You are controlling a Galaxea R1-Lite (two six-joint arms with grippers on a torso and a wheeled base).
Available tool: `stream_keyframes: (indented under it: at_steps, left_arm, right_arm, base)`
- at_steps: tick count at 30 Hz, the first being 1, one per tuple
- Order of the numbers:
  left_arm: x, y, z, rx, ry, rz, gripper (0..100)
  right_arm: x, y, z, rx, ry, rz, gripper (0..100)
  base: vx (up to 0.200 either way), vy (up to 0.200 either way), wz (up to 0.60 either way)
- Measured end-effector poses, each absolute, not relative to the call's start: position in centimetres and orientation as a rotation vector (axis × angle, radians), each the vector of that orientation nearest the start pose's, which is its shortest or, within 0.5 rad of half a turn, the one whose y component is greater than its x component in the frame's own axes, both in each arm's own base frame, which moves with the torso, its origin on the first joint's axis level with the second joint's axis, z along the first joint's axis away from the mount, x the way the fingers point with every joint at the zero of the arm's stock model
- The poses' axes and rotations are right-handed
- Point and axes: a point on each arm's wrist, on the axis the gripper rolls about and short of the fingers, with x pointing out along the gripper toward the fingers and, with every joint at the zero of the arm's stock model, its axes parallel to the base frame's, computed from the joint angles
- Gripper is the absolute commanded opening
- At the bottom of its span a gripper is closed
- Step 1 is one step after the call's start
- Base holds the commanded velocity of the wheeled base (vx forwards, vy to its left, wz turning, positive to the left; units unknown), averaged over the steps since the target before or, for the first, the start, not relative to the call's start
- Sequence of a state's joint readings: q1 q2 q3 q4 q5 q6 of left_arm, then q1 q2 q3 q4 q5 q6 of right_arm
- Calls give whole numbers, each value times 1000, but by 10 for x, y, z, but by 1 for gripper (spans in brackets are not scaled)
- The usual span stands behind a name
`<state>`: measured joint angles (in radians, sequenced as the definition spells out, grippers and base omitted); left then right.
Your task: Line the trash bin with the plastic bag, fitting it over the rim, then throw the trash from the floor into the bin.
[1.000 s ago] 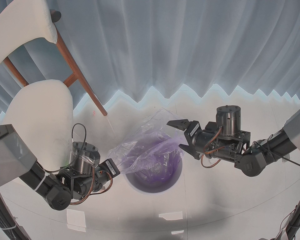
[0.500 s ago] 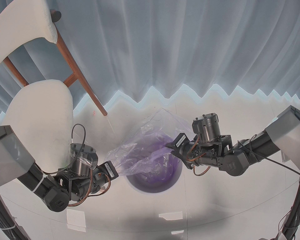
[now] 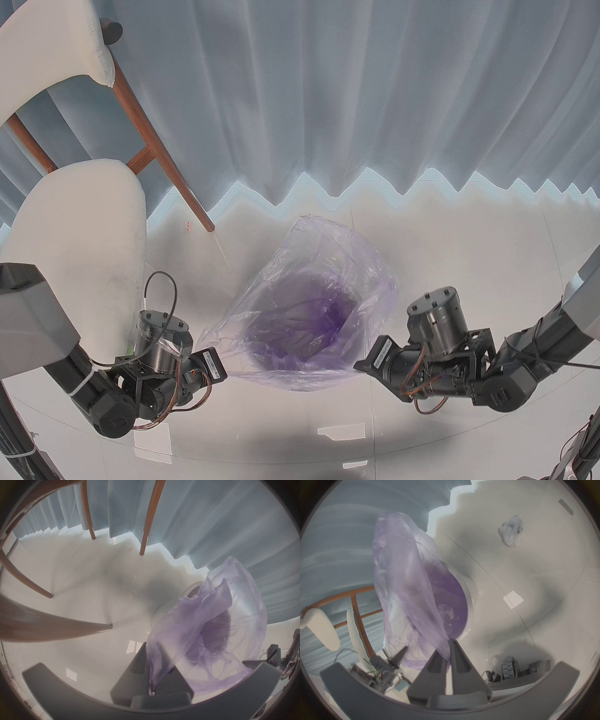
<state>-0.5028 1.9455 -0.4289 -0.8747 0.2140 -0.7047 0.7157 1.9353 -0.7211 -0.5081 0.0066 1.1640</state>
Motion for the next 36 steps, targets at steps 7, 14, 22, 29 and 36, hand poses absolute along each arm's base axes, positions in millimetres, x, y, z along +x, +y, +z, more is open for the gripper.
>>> stream_keyframes:
  at_steps: [7, 14, 22, 29, 36]
  left_arm:
    - [248, -131, 20, -391, 641, -74, 0]
    - [251, -129, -6, -291, 583, -112, 0]
    - [255, -112, -35, -169, 571, -74, 0]
    - [262, -112, -47, -147, 564, -70, 0]
    - [265, -124, -46, -150, 535, -106, 0]
  right_arm:
    - [218, 222, 56, 760, 982, 254, 0]
    - [216, 231, 31, 596, 946, 284, 0]
    - [219, 232, 1, 391, 931, 272, 0]
    - [228, 231, -18, 336, 901, 277, 0]
    - [246, 216, -27, 338, 892, 205, 0]
  base:
    - [0, 0, 0]
    - [0, 0, 0]
    - [0, 0, 0]
    - [0, 0, 0]
    - [0, 0, 0]
